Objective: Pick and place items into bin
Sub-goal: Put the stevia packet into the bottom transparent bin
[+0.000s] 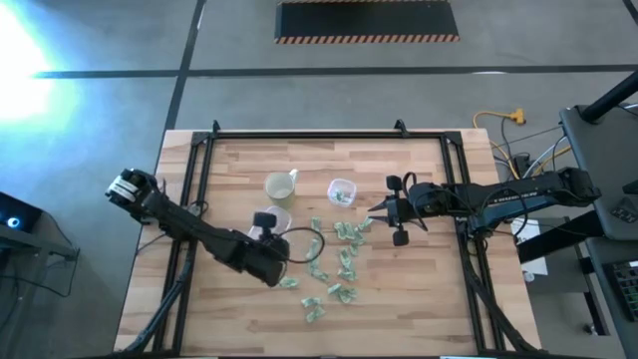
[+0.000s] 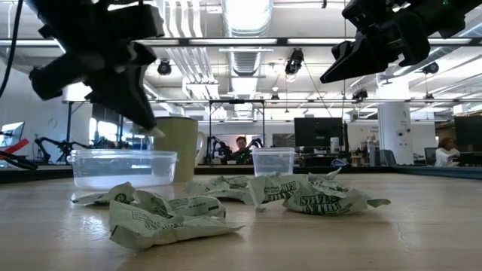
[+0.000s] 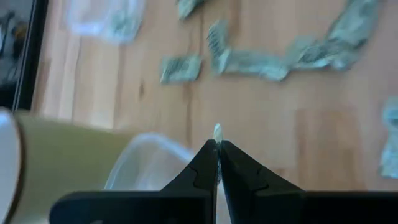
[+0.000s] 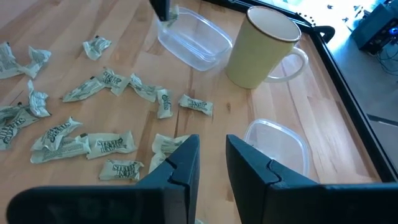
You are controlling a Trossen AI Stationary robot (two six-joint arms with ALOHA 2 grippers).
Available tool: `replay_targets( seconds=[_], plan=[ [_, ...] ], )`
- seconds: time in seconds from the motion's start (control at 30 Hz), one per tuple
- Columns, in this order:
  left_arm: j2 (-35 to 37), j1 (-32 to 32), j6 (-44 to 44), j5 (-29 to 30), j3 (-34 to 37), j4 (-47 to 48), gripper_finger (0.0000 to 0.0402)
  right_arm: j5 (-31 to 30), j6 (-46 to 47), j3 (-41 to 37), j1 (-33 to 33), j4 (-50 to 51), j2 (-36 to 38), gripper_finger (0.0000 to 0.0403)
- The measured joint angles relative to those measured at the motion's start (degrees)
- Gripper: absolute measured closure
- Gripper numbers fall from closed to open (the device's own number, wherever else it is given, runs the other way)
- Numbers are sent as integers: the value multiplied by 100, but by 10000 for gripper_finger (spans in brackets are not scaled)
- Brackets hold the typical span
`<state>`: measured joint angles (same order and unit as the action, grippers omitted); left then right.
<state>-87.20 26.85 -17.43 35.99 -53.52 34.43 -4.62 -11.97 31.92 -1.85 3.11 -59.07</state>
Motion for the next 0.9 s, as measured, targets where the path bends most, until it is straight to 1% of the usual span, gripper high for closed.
replay_targets(
  seconds=[0.07, 0.2, 0.5, 0.7, 0.9],
  plan=[
    [2, 2, -221, 86, 43, 300, 402, 2, 0, -2, 0, -4, 0, 335],
    [4, 2, -458, 151, 53, 514, 402, 2, 2, -2, -2, -8, 0, 335],
    [4, 2, -534, 207, 56, 782, 402, 4, 175, -2, -2, -7, 0, 335],
    [4, 2, -1195, 210, 116, 1252, 402, 9, 304, -26, -2, -4, 0, 335],
    [4, 2, -1402, 207, 332, 1258, 396, 10, 455, -60, -14, -4, 0, 335]
  ],
)
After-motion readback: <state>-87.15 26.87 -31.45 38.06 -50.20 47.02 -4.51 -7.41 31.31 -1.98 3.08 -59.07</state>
